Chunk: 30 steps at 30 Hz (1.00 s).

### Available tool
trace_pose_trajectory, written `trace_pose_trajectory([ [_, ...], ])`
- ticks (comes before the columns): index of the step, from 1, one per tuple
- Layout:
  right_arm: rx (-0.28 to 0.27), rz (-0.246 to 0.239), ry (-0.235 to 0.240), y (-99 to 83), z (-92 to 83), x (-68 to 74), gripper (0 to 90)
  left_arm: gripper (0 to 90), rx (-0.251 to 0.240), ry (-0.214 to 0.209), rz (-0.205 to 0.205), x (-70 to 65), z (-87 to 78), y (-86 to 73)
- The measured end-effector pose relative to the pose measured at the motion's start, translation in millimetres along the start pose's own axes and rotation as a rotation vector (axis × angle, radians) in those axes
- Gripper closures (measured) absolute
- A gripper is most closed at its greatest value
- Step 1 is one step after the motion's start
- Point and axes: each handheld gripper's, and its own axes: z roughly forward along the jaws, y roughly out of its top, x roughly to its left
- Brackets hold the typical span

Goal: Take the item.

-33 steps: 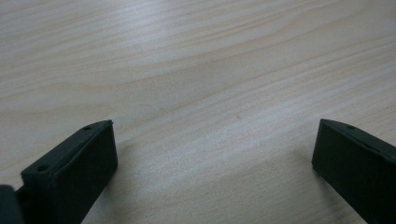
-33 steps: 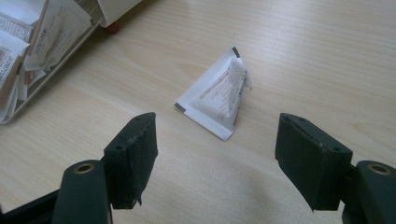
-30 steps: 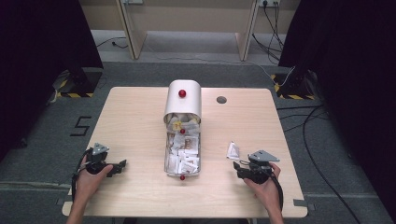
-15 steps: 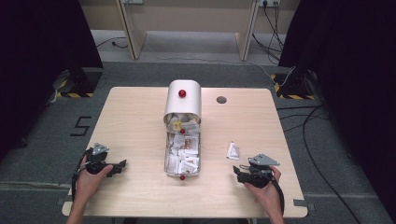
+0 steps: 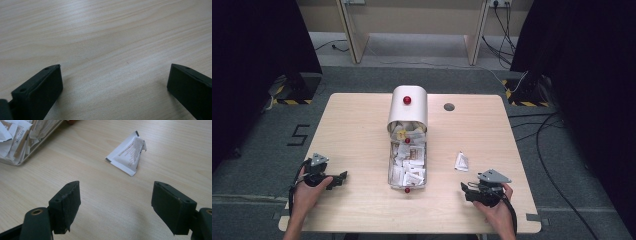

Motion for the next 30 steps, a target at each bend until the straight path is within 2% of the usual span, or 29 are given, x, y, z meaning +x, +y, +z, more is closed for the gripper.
trace_pose_trajectory([
  [30, 0.055, 0.019, -0.010, -23.6, -9.0, -5.0, 23.7, 0.0, 0.000, 0.000, 0.000, 0.0, 0.0, 0.0],
])
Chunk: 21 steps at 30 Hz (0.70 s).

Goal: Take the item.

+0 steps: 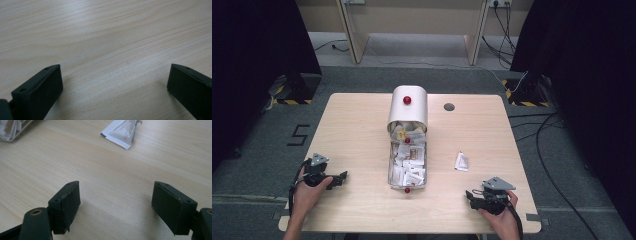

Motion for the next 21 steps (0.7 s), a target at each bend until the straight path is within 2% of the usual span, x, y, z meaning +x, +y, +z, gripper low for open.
trace_pose_trajectory([
  [9, 0.020, -0.012, -0.007, -3.3, -2.7, -1.2, 22.5, 0.0, 0.000, 0.000, 0.000, 0.0, 0.0, 0.0],
  [13, 0.034, -0.025, -0.006, -4.3, -3.3, -1.9, 17.0, 0.0, 0.000, 0.000, 0.000, 0.0, 0.0, 0.0],
  [21, 0.038, -0.032, 0.005, -4.8, -3.5, -3.2, 15.3, 0.0, 0.000, 0.000, 0.000, 0.0, 0.0, 0.0],
])
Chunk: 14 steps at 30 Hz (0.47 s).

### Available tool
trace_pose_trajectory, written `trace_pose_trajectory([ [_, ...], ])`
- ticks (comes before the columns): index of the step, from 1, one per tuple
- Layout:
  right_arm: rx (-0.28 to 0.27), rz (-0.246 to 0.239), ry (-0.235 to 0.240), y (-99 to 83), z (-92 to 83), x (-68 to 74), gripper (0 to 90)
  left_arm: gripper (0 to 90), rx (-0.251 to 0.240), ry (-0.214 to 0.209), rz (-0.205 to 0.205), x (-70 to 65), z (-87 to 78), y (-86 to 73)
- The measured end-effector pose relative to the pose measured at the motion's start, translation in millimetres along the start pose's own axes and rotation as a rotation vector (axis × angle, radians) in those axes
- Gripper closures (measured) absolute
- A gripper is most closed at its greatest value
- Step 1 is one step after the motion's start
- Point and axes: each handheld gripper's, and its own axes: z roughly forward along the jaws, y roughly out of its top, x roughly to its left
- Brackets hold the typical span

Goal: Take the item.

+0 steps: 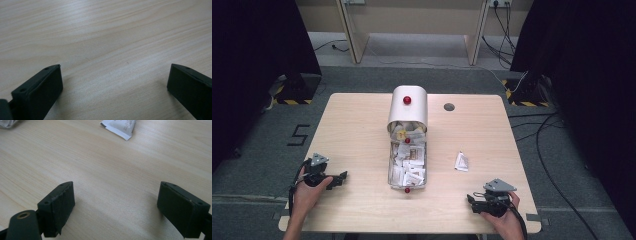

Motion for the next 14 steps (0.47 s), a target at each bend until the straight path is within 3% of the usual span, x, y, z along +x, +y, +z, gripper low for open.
trace_pose_trajectory([
  [14, -0.001, -0.006, 0.000, 0.2, 0.3, -1.0, 15.2, 0.0, 0.000, 0.000, 0.000, 0.0, 0.0, 0.0],
])
